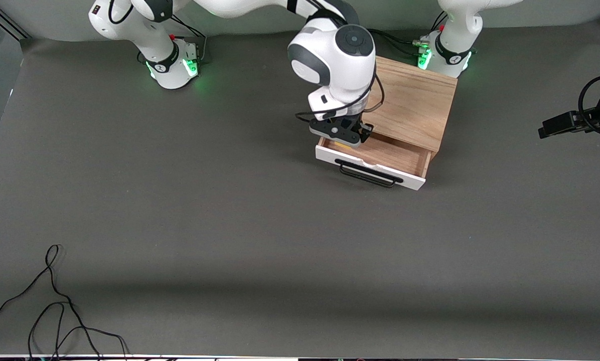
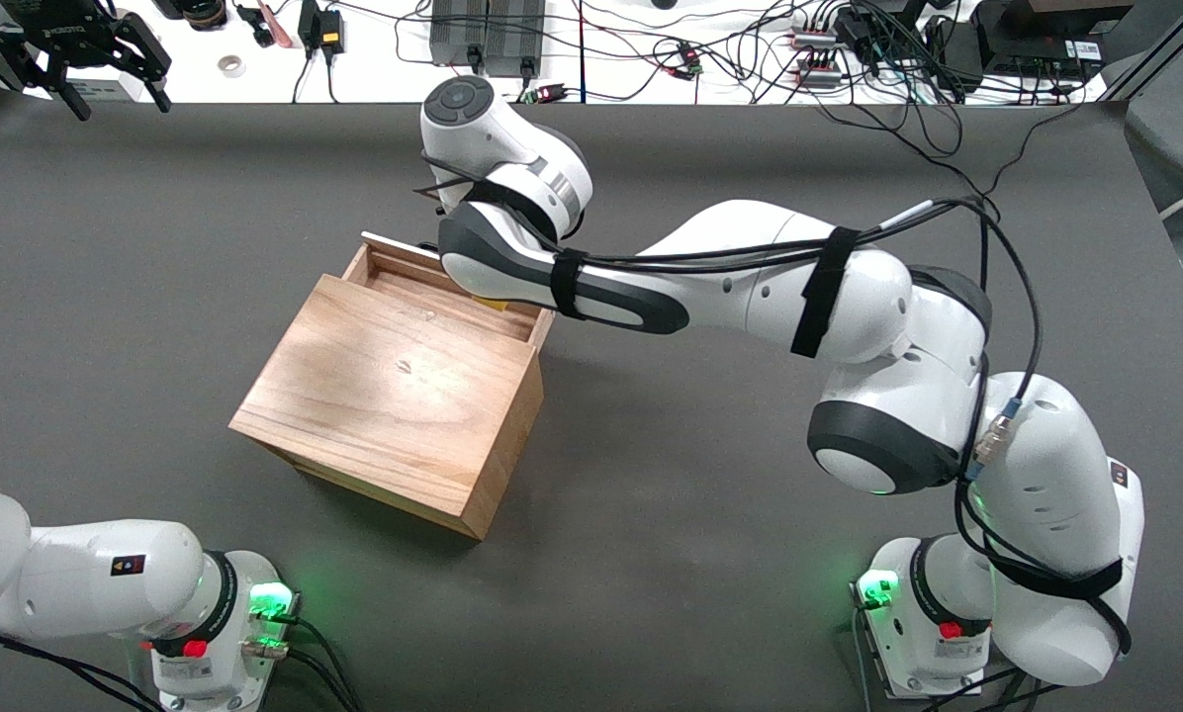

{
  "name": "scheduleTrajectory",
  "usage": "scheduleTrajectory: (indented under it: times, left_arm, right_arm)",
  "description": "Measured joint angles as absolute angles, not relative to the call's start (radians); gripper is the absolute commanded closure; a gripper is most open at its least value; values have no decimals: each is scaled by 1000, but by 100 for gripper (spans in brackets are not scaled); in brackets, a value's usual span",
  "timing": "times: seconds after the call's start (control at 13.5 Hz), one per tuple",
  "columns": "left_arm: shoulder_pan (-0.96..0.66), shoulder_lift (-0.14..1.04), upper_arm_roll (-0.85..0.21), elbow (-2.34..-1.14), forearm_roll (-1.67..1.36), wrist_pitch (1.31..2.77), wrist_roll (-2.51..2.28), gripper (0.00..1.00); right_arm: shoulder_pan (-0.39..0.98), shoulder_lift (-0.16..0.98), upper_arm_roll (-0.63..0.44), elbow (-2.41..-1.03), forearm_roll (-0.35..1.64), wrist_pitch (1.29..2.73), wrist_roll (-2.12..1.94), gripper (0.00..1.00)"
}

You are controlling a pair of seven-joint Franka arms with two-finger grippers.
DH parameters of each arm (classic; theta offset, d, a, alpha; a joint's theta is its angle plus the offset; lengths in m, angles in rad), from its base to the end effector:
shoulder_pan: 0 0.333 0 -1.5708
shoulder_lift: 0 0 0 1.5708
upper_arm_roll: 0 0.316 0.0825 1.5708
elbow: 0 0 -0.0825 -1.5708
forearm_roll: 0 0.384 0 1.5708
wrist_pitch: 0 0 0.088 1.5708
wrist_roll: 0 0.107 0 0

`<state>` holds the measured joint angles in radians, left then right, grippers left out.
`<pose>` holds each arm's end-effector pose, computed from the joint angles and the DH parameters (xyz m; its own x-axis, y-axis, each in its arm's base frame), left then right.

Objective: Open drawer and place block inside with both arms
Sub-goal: 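Carry the cube over the open drawer and release it with the right gripper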

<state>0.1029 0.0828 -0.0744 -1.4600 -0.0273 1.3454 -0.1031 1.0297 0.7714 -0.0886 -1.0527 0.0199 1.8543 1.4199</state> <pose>0.5550 0.0143 0.6123 0.9723 0.1236 -0.1982 0.1287 -0.9916 0.0131 0.4299 0.6303 0.3827 0.8957 -0.4423 0.0468 -0.4415 -0.8969 -0.0256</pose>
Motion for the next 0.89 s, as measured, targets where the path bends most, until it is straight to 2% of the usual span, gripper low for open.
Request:
scheduleTrajectory:
  times: [0.59, 0.67, 0.74, 0.82, 0.89]
  left_arm:
    - [106, 83, -72, -1461, -27, 1345, -102, 0]
    - [106, 84, -72, -1461, -27, 1346, -102, 0]
    - [106, 85, -72, -1462, -27, 1346, -102, 0]
    - [106, 88, -72, -1462, -27, 1346, -102, 0]
    - [106, 90, -72, -1462, -27, 1346, -102, 0]
  right_arm:
    - [1038, 837, -89, -1049, 8, 1890, 1420, 81]
    - [1038, 844, -89, -1048, 8, 1897, 1420, 74]
    - [1038, 850, -89, -1048, 7, 1905, 1420, 41]
    - [1038, 853, -89, -1048, 7, 1906, 1420, 1]
    - [1038, 854, -89, -1047, 7, 1907, 1420, 0]
